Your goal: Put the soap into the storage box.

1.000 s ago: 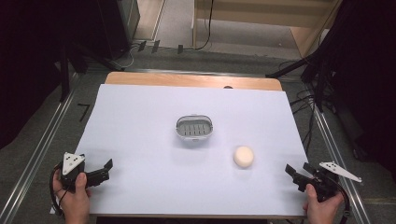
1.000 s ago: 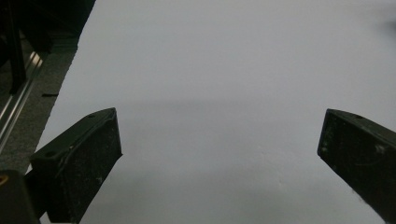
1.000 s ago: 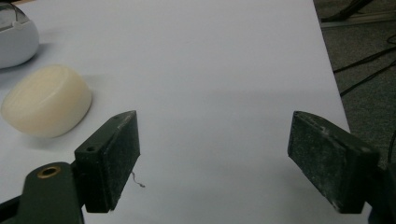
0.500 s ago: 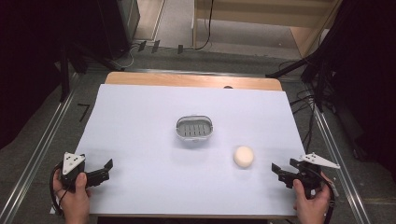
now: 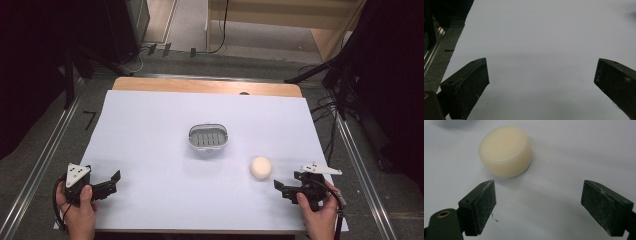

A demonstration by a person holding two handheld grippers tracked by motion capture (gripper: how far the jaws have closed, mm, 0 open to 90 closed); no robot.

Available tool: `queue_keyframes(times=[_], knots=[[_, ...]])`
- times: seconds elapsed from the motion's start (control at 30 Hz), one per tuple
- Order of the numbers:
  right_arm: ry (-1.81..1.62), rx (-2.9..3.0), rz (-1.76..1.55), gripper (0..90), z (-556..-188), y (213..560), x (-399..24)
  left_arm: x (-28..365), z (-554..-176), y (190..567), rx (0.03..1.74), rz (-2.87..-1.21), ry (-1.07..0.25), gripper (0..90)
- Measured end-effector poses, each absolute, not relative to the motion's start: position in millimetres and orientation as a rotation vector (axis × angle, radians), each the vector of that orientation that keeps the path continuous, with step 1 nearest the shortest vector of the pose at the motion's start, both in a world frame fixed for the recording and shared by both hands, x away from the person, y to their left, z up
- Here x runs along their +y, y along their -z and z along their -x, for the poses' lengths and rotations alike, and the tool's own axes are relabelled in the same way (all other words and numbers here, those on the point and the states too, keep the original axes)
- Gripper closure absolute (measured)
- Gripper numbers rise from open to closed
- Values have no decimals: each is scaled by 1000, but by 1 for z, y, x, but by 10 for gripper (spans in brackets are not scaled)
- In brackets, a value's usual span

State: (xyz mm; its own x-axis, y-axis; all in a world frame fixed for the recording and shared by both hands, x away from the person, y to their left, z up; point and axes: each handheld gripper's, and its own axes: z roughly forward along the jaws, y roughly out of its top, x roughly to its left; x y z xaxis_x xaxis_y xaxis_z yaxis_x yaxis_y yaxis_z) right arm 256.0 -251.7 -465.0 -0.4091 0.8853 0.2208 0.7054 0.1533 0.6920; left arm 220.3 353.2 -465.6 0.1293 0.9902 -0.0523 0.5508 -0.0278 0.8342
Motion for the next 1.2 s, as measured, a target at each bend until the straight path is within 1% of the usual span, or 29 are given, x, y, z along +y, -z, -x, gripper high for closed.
queue_keyframes(times=[0.27,0.53,0.7,0.9,1.03,1.1,1.2], knots=[[-1121,2228,-1546,134,-260,460,-233,352,-224,466,1539,-1699,-749,3],[-1043,2263,-1520,133,-263,458,-212,354,-223,466,1531,-1689,-737,3],[-1046,2271,-1559,131,-273,460,-205,352,-224,466,1535,-1697,-746,3],[-969,2275,-1585,136,-289,466,-190,352,-224,466,1539,-1698,-746,3],[-955,2280,-1593,152,-293,468,-184,352,-220,466,1501,-1686,-765,3],[-952,2276,-1585,184,-295,467,-182,352,-218,465,1483,-1676,-775,3],[-918,2260,-1593,210,-297,468,-177,353,-218,465,1486,-1673,-767,3]])
